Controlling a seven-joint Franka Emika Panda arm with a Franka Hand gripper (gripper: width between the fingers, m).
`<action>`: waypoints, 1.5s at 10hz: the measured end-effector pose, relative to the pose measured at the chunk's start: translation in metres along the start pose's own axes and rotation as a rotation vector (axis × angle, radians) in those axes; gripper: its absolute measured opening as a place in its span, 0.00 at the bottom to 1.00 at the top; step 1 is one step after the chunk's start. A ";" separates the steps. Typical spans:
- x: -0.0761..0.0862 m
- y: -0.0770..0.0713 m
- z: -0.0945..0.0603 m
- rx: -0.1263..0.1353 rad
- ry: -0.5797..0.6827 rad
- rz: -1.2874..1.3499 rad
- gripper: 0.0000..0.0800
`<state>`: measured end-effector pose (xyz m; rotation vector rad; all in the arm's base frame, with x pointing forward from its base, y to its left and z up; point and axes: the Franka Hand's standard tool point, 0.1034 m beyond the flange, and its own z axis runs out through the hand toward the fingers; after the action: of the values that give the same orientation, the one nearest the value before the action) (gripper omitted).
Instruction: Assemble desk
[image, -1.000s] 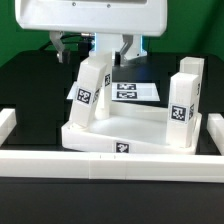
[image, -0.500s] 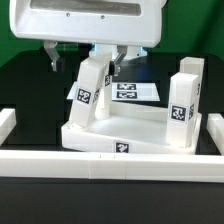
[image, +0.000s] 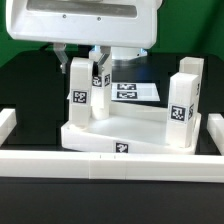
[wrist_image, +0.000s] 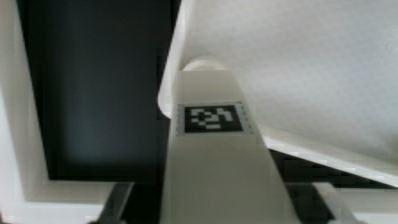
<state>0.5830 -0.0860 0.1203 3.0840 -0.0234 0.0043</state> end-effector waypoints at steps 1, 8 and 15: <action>-0.001 0.001 0.000 -0.002 0.016 -0.015 0.36; -0.001 0.003 0.000 0.003 0.032 0.091 0.36; -0.001 0.003 0.001 0.088 0.041 0.733 0.36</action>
Offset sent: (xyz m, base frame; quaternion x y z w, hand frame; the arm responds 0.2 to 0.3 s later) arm 0.0000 0.0000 0.0000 0.0000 0.0000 0.0000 1.0000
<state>0.5823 -0.0892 0.1194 2.9547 -1.1567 0.1011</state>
